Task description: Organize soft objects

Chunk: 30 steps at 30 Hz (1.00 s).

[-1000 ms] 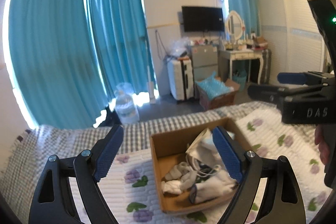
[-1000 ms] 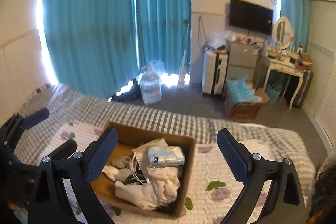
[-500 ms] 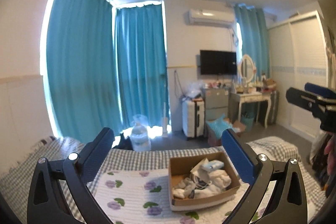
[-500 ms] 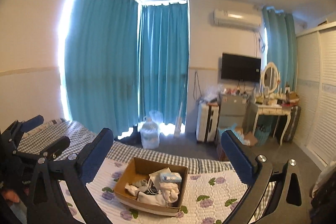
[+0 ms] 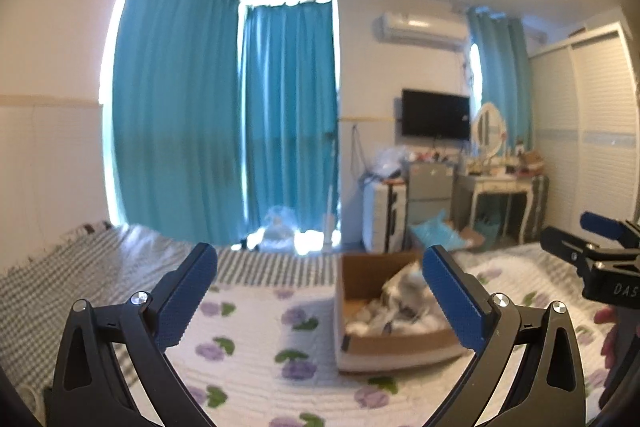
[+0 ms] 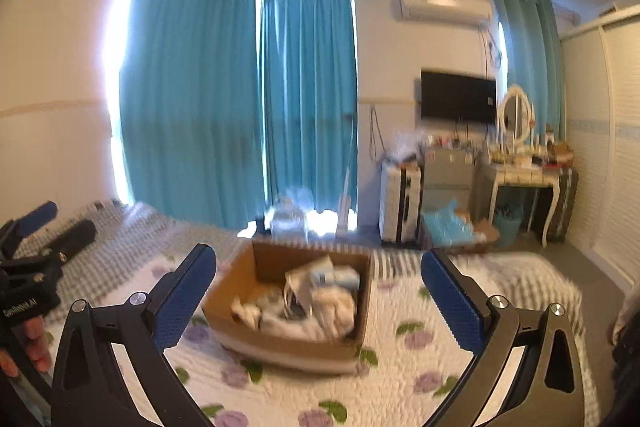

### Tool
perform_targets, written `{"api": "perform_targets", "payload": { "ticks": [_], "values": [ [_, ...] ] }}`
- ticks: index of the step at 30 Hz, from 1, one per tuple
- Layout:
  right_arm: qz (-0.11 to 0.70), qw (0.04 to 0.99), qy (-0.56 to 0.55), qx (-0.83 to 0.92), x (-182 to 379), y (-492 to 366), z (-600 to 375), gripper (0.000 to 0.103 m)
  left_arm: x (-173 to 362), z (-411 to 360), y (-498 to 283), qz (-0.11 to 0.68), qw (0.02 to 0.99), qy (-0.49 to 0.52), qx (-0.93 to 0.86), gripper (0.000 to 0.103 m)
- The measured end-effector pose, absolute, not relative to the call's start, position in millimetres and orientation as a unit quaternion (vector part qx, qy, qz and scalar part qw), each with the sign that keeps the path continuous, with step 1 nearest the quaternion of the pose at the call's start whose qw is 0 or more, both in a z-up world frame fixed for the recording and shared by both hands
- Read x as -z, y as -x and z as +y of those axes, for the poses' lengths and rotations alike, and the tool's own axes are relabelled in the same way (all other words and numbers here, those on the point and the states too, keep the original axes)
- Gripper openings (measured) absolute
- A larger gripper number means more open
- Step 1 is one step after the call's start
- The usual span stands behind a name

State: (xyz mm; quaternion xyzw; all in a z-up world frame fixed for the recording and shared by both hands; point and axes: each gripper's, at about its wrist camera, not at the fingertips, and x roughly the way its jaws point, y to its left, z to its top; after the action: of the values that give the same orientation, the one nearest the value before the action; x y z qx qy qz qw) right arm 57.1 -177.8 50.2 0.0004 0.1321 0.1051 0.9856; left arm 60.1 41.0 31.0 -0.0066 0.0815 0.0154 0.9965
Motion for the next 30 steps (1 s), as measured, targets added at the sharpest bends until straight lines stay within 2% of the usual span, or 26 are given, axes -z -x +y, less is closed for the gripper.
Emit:
{"api": "perform_targets", "payload": {
  "ticks": [7,30],
  "values": [
    [0.181,0.978,-0.007,-0.105,-2.6,-80.5,-175.1,0.103,0.8,41.4,-74.9,0.128,0.992,0.002,-0.022,0.103],
    [0.197,0.975,-0.01,-0.099,-3.4,-82.7,-172.4,0.103,15.8,35.6,-76.4,0.164,0.986,0.011,-0.003,0.103]
  ]
}}
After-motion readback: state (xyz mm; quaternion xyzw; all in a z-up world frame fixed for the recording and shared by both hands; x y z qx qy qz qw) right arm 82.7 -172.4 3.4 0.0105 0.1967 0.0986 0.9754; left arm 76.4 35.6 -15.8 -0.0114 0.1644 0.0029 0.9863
